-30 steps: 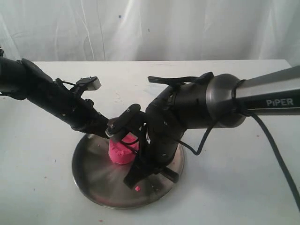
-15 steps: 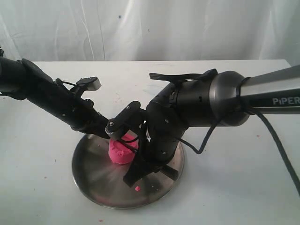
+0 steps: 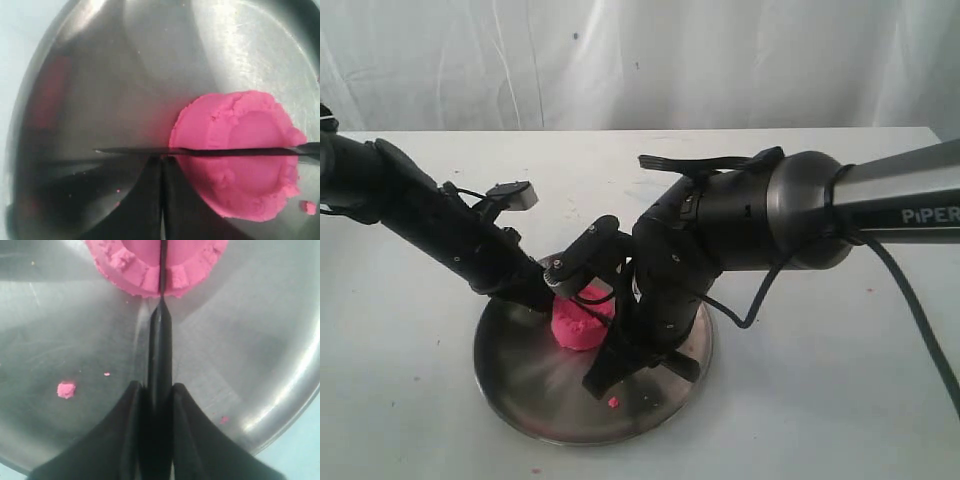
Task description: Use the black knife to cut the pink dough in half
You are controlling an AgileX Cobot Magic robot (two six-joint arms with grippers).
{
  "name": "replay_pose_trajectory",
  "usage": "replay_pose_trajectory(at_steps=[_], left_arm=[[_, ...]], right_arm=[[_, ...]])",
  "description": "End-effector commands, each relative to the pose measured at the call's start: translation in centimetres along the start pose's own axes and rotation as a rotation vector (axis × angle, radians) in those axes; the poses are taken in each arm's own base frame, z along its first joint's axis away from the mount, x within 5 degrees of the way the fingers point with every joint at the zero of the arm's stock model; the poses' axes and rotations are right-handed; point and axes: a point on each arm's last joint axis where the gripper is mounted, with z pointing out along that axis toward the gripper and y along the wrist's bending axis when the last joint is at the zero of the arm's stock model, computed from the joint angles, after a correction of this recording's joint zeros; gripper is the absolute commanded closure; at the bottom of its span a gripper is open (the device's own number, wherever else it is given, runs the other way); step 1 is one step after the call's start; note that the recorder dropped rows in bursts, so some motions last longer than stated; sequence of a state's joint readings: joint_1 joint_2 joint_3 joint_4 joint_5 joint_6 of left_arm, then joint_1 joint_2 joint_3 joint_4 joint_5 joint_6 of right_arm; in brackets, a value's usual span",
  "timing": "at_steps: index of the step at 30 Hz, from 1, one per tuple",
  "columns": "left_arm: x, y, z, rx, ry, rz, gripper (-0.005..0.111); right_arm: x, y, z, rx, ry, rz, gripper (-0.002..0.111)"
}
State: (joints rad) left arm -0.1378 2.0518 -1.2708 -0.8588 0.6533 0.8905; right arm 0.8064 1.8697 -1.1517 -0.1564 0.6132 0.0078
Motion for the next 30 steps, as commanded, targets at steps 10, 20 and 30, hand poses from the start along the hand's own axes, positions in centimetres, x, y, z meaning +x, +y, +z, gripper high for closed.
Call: replay_pose_trajectory(at_steps=[10,20,30], left_arm=[[-2.0,-2.0,-3.0,-0.003,-0.026,0.065,0.107],[-1.9,-2.0,-3.3,-0.032,-0.041,0.068,0.107],[-1.9,-1.8,-3.1,-0.035,-0.041,0.065,0.107]], right_arm=[[-0.3,-0.1,-0.4,0.002,-0.02,-0.008,0.102],[0.1,0.2,1.2,-0.007,0.021,-0.006,0.102],[0.0,0.1,0.9,-0.006,0.014,-0.005,0.102]])
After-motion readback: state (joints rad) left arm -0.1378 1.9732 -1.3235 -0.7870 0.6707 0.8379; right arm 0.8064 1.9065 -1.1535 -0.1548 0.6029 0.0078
